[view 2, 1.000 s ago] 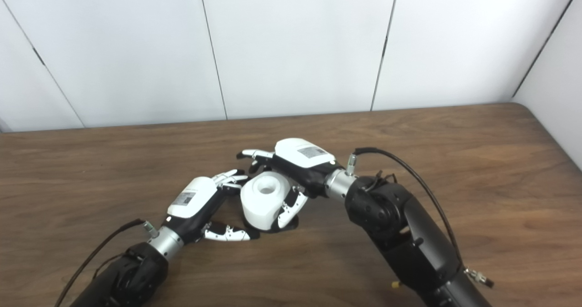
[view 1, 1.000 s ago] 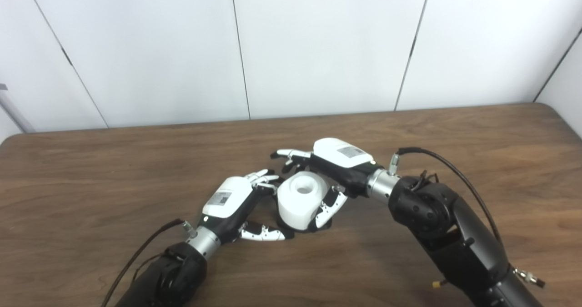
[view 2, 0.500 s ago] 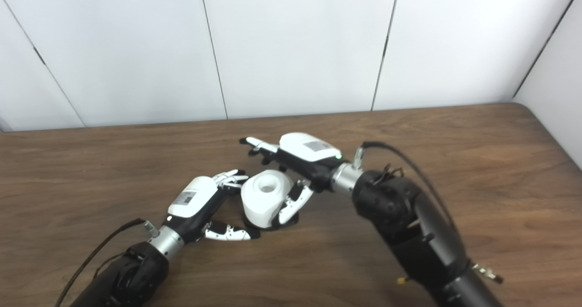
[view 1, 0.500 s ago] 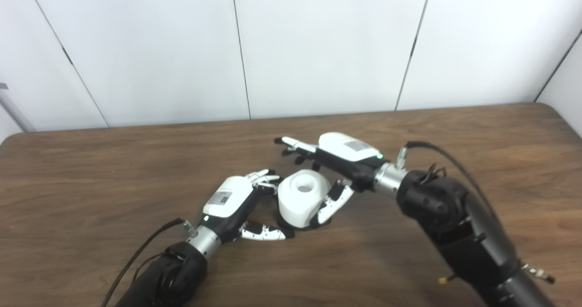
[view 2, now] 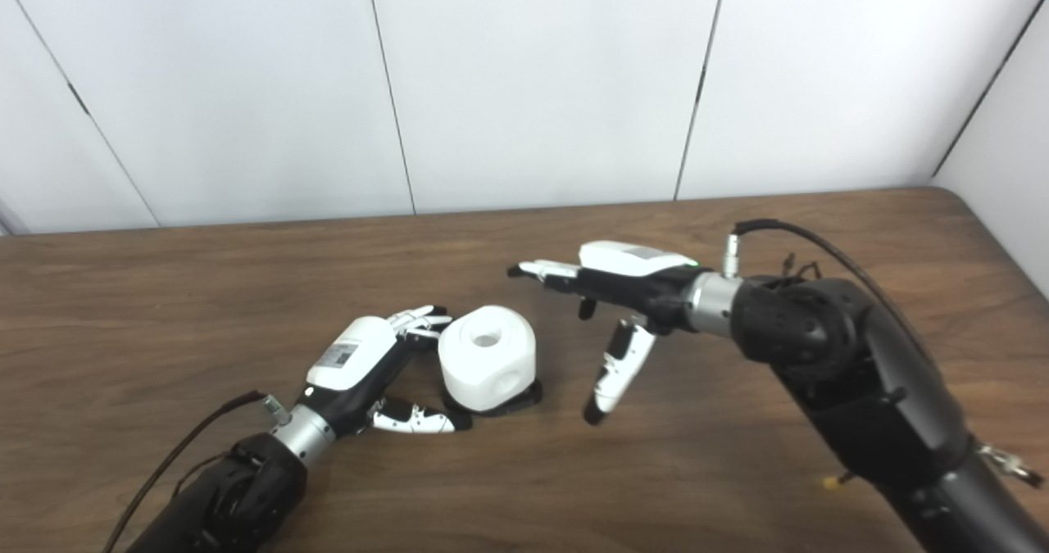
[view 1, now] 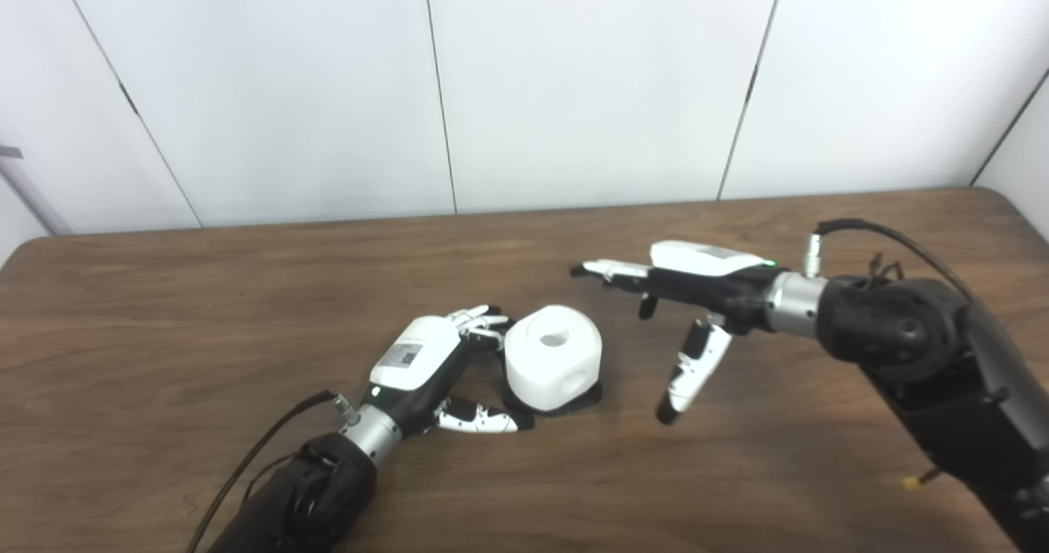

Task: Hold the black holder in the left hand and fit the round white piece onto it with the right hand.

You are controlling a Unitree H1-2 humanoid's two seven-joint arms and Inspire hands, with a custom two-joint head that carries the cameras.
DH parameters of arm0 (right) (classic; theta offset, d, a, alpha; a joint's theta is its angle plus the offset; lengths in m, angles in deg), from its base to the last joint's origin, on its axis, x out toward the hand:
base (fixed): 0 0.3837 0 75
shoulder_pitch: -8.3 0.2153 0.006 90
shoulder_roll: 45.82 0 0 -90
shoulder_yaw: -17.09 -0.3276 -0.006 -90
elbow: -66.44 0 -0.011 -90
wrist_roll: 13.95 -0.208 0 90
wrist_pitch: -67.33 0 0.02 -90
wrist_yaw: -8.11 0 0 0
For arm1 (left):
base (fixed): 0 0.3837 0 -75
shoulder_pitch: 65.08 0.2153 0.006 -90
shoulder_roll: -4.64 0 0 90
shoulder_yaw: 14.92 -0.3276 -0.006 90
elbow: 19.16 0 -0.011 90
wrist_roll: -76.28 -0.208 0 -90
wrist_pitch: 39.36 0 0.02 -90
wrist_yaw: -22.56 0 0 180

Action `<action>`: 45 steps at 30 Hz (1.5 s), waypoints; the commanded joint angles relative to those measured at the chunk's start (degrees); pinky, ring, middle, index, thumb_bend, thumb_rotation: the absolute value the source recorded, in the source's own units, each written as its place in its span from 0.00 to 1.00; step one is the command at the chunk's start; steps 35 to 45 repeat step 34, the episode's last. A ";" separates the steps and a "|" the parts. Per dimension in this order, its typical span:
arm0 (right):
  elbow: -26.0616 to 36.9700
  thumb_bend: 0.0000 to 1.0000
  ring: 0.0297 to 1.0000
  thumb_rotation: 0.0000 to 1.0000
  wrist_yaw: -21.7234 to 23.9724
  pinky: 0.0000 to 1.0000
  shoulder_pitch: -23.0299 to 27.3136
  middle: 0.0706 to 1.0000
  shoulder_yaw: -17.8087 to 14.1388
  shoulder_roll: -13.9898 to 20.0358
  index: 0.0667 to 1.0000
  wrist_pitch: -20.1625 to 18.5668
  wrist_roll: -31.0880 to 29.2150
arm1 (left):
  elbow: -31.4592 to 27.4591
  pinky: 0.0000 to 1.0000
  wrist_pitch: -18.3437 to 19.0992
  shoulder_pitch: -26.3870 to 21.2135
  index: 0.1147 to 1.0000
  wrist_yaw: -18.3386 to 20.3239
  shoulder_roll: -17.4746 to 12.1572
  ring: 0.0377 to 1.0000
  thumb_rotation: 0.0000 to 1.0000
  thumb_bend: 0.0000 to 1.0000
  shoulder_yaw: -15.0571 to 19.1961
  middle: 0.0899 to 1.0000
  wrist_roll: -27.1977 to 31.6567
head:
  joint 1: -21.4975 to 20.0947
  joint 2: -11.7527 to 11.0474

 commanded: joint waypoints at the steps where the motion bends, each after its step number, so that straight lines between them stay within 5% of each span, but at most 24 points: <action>1: 2.13 1.00 1.00 0.19 0.09 0.72 2.73 1.00 -1.95 1.98 1.00 -1.07 -1.16 | 3.13 0.89 2.81 2.15 0.42 5.60 -1.66 0.91 0.06 0.52 -1.73 0.82 -2.91 | 0.01 0.07; 5: 2.45 0.98 0.93 0.11 -4.20 0.69 0.96 1.00 -5.26 2.47 1.00 -0.38 -1.16 | 3.42 0.90 2.67 1.83 0.42 5.59 -1.71 0.92 0.06 0.52 -1.76 0.82 -2.96 | -0.33 -0.13; 6: 2.23 0.95 0.83 0.06 -6.52 0.62 0.15 0.91 -6.81 1.69 0.98 0.28 -1.17 | 3.53 0.90 2.54 1.73 0.42 5.52 -1.71 0.92 0.06 0.52 -1.75 0.82 -2.92 | -0.30 -0.18; 12: -4.22 0.75 0.64 0.00 -28.03 0.51 -4.56 0.71 -17.72 -6.69 0.68 9.35 -0.52 | 4.01 0.91 2.27 1.27 0.42 5.34 -1.70 0.92 0.06 0.52 -1.79 0.82 -2.98 | -0.69 -0.68; 17: -10.95 0.70 0.62 0.00 -40.81 0.51 -6.27 0.70 -22.67 -12.16 0.66 13.29 0.28 | 4.49 0.90 1.48 1.22 0.42 4.55 -1.59 0.92 0.06 0.52 -1.67 0.82 -2.69 | -0.64 -0.80; 23: -14.42 0.73 0.63 0.01 -44.27 0.51 -7.93 0.74 -22.76 -13.22 0.71 15.18 -1.32 | 2.25 0.88 3.41 2.30 0.43 5.50 -1.78 0.91 0.07 0.52 -0.41 0.85 -1.68 | -0.63 -1.10; 24: -14.65 0.73 0.63 0.02 -44.67 0.51 -8.34 0.74 -22.59 -13.38 0.72 15.21 -1.31 | 0.46 0.88 5.19 3.05 0.65 6.11 -1.77 0.91 0.20 0.74 0.59 0.91 -1.07 | -0.62 -1.14; 25: -14.80 0.74 0.63 0.03 -45.00 0.51 -8.62 0.75 -22.44 -13.49 0.73 15.20 -1.28 | -0.77 0.89 6.42 3.60 0.78 6.55 -1.74 0.93 0.29 0.85 1.36 0.94 -0.64 | -0.60 -1.15; 28: -14.72 0.75 0.64 0.05 -45.41 0.51 -9.33 0.75 -22.14 -14.00 0.75 14.83 -1.50 | -3.27 0.90 7.40 5.56 0.96 5.40 -1.22 0.94 0.40 0.95 4.62 0.99 1.00 | -0.52 -1.18; 31: -14.40 0.75 0.64 0.03 -45.47 0.52 -9.96 0.76 -21.81 -14.50 0.76 14.47 -1.62 | -4.63 0.83 5.60 8.18 1.00 1.43 0.65 0.93 0.41 0.88 10.45 1.00 6.25 | -0.42 -1.28; 34: -14.32 0.75 0.64 0.01 -45.83 0.51 -10.53 0.76 -21.50 -15.12 0.75 14.51 -1.66 | -5.05 0.75 1.91 10.58 1.00 -1.92 3.59 0.93 0.27 0.72 17.33 1.00 13.87 | -0.20 -1.33; 45: -14.32 0.75 0.64 0.01 -45.83 0.51 -10.53 0.76 -21.50 -15.12 0.75 14.51 -1.66 | -5.05 0.75 1.91 10.58 1.00 -1.92 3.59 0.93 0.27 0.72 17.33 1.00 13.87 | -0.20 -1.33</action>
